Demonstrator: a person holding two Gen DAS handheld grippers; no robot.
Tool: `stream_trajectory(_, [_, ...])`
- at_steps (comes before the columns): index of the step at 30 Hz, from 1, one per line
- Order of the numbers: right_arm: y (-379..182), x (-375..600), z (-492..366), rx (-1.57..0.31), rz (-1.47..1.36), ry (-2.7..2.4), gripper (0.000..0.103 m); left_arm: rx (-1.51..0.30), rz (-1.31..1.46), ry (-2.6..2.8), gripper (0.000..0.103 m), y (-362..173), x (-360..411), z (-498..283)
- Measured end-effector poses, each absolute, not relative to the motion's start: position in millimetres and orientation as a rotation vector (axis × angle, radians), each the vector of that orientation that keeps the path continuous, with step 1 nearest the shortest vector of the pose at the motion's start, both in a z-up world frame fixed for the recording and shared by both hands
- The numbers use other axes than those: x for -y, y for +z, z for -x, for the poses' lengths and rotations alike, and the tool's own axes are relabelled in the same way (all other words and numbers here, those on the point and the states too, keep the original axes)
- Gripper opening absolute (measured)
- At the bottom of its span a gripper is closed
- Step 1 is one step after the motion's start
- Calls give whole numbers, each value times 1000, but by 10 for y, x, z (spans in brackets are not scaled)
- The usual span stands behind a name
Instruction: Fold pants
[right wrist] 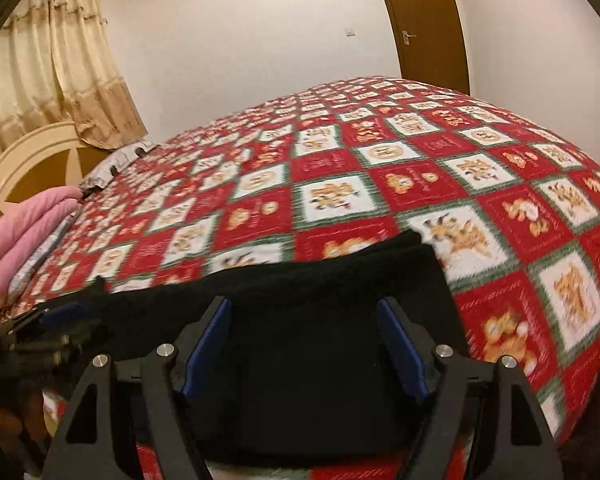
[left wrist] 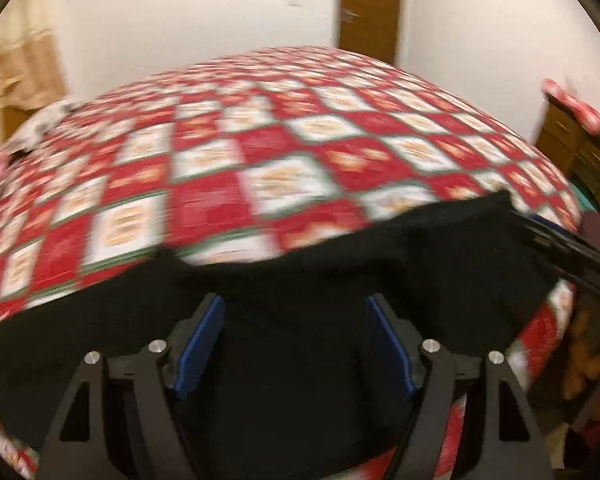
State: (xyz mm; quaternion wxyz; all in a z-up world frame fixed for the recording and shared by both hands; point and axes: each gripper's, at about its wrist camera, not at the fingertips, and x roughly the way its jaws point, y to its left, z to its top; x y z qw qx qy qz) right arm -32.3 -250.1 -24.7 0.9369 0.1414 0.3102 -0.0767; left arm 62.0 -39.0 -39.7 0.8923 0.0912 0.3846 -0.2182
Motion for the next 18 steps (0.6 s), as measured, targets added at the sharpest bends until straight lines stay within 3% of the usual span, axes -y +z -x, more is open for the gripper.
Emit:
stream_trajectory(9, [-336,1924,275,-671,-285,4,76,-697,98,121,76,-435,-1645,-633])
stream_trajectory(18, [-295,1744,273,-687,-288,45,76,-758,522,186,79,-1029,-2465,-635])
